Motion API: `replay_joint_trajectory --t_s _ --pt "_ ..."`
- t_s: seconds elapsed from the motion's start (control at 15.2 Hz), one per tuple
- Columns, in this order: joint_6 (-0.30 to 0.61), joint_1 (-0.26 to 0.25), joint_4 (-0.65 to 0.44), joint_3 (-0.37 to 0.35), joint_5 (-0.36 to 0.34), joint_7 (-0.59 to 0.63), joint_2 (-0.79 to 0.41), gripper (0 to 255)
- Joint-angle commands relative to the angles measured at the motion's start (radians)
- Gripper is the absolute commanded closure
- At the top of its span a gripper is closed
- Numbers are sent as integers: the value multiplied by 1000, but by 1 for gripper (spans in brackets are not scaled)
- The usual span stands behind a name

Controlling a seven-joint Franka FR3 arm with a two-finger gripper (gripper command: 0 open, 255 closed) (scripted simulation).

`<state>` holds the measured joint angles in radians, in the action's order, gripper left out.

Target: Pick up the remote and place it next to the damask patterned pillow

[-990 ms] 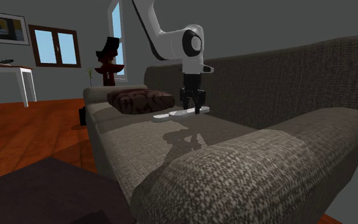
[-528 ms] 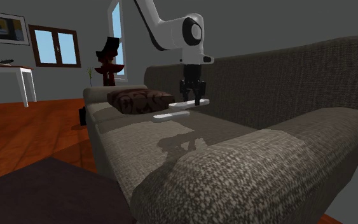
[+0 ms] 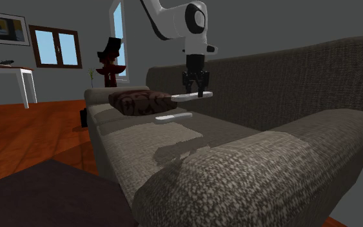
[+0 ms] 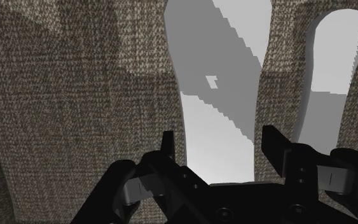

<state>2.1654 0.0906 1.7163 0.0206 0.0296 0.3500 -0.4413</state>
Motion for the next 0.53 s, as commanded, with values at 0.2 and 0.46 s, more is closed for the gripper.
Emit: replay_joint_trajectory --t_s 0.2,0.46 --pt "-58 0 -27 1 -1 1 31 255" --pt "-104 0 -53 1 -2 2 51 255"
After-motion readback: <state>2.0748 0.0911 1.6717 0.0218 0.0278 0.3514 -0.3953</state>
